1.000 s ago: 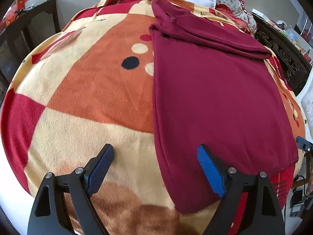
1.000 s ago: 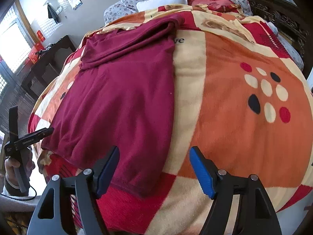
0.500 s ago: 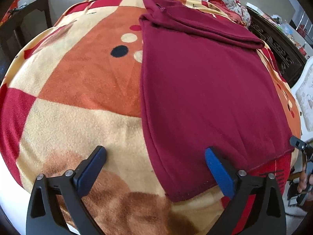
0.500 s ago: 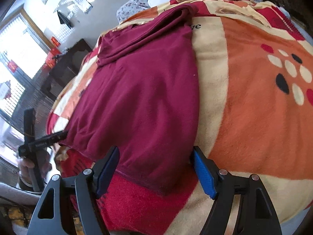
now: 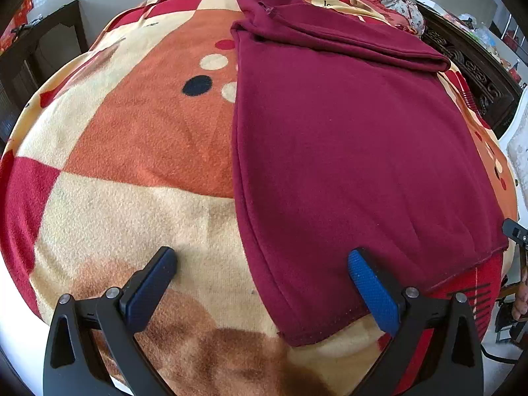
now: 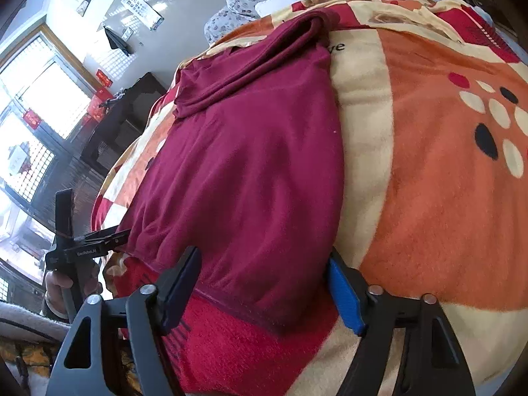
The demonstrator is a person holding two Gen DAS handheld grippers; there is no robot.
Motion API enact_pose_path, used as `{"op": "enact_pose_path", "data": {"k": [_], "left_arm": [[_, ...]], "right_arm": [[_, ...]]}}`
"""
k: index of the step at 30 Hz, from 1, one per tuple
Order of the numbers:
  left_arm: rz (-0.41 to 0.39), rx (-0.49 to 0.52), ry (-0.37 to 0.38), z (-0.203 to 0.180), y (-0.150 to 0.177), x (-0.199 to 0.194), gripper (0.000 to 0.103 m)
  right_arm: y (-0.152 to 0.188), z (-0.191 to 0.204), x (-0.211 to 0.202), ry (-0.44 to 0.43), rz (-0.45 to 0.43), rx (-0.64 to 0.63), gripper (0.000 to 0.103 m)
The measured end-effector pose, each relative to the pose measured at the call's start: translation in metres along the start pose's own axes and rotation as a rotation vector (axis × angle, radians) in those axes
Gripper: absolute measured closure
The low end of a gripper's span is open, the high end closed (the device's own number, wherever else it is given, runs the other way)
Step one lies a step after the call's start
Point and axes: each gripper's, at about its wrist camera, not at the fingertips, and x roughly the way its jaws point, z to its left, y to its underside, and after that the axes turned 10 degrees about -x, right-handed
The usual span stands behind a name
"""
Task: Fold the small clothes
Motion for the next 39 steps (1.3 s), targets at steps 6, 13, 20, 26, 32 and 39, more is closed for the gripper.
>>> {"op": "enact_pose_path", "data": {"k": [6, 13, 20, 26, 32, 39], "left_arm": [[0.0, -0.006, 0.004, 0.002, 0.0, 0.0, 0.0], [0.016, -0.029, 0.046, 0.007, 0.001, -0.006, 0.0], [-0.027, -0.017, 0.029, 0.007, 0.003, -0.012, 0.038], [-0.004, 0.003, 0.099, 0.005, -0.004, -0.015, 0.089], [0.003, -0.007, 0.153, 0.008, -0.011, -0.021, 0.095], [-0.056, -0.004, 0.206, 0.004, -0.037, -0.043, 0.095]], "right_arm": [[0.003, -0.012, -0.005, -0.033, -0.027, 0.033, 0.056], [0.001, 0.002, 0.002, -0.094, 0.006, -0.044, 0.065], [-0.001, 0.003, 0.017, -0.14, 0.004, -0.04, 0.082], [-0.004, 0.002, 0.009, -0.225, -0.059, -0.007, 0.086], [-0.015, 0.005, -0.001, -0.284, -0.117, 0.004, 0.086], [-0.049, 0.014, -0.01, -0.295, -0.172, -0.042, 0.086]]}}
